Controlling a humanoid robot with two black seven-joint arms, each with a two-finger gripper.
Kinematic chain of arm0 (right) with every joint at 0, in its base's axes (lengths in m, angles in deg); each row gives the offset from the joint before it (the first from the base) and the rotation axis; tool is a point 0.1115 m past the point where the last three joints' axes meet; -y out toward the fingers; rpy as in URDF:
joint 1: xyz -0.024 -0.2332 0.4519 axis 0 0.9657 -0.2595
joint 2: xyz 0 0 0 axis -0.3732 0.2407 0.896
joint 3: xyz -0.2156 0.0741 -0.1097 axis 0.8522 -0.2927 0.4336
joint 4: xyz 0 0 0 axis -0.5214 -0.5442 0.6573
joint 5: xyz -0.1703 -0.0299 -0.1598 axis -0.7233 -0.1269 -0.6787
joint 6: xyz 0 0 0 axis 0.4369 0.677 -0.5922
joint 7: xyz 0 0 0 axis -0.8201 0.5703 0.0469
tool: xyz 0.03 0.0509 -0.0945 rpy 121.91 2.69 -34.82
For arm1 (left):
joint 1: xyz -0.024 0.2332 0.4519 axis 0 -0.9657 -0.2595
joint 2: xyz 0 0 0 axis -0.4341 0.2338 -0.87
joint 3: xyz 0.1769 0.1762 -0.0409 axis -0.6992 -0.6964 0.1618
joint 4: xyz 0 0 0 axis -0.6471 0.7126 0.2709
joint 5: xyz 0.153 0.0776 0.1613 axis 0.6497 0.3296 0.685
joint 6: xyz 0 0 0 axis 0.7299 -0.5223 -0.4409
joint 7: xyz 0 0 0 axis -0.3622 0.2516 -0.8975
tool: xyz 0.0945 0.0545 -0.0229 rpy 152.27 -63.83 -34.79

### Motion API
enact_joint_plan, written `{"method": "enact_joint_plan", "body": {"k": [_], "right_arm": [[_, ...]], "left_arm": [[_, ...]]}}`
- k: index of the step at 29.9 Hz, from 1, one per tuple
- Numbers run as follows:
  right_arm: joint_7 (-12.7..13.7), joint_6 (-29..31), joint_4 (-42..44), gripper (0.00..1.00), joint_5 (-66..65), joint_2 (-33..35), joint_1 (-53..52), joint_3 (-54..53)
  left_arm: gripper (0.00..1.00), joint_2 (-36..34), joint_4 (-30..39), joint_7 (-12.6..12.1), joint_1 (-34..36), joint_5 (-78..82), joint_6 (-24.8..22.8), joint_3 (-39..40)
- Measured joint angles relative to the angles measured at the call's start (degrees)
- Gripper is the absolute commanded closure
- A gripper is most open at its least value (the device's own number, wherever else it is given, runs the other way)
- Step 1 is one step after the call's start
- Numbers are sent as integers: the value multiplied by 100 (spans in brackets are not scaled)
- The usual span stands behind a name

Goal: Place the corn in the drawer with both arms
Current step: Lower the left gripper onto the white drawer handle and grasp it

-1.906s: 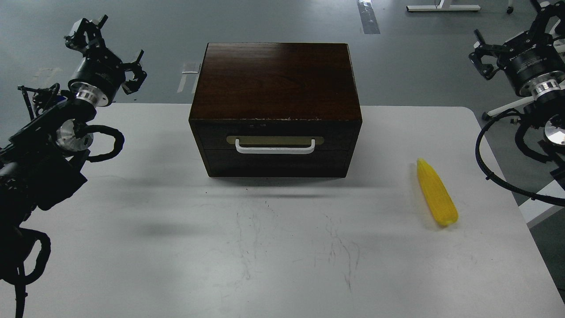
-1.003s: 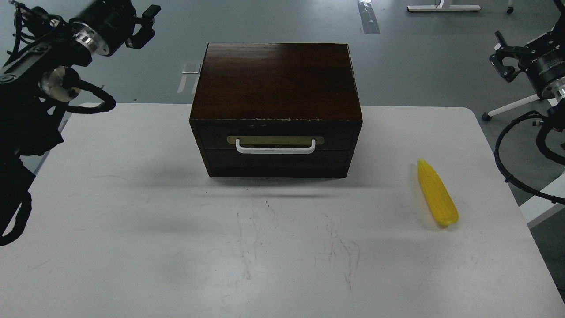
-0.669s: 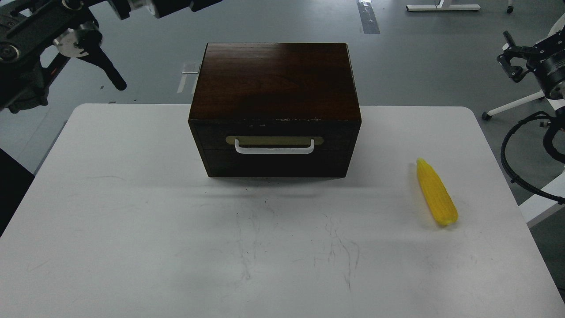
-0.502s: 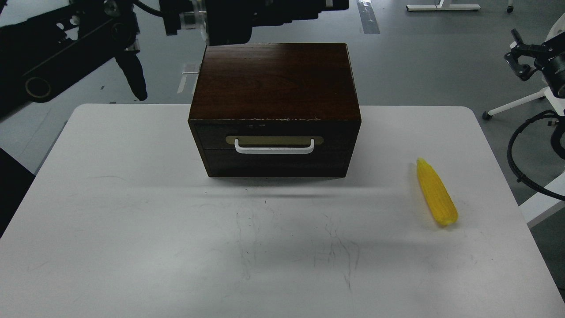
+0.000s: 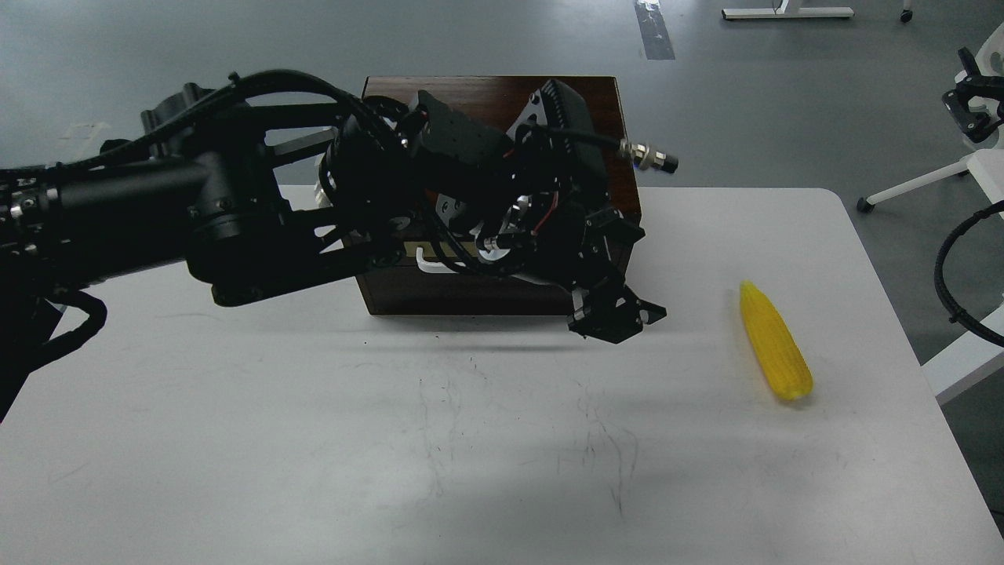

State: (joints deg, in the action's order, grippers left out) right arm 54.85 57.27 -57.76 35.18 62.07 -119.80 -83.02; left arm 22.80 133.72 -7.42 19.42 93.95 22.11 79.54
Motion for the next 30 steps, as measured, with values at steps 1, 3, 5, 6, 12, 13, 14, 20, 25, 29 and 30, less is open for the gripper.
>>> {"method": "enact_joint_plan", "body": {"k": [1,3,5,6,12,13,14,20,25,29,30], "right_arm": [[-10,0,16,0,0,0,3,0],[-20,0,53,0,0,0,9,-1],[-22,0,98,0,0,0,10,-1],[-22,0,123,0,0,0,11,-1],[-27,0,165,0,0,-1,25,-1],[-27,0,165,0,0,-1,26,-1],[-27,0,165,0,0,-1,27,-1],[-27,0,158,0,0,-18,30,-111],[-23,0,161,0,0,-18,16,-188],[-22,0,208,0,0,49,13,-191],[-22,0,226,0,0,55,12,-191]], "left_arm": [[11,4,-6,11,51,123,0,-237],[11,2,-22,15,121,309,0,-583],[11,-8,-70,21,152,491,0,-846],[11,-19,-116,35,157,583,0,-951],[11,-246,-209,171,175,790,0,-1203],[11,-304,-216,178,190,795,0,-1217],[11,-341,-237,186,202,796,-1,-1223],[15,-395,-406,251,176,791,-1,-1236],[15,-403,-443,256,162,797,-2,-1237],[15,-402,-495,257,190,805,-1,-1240],[15,-402,-500,257,196,805,-2,-1240]]}}
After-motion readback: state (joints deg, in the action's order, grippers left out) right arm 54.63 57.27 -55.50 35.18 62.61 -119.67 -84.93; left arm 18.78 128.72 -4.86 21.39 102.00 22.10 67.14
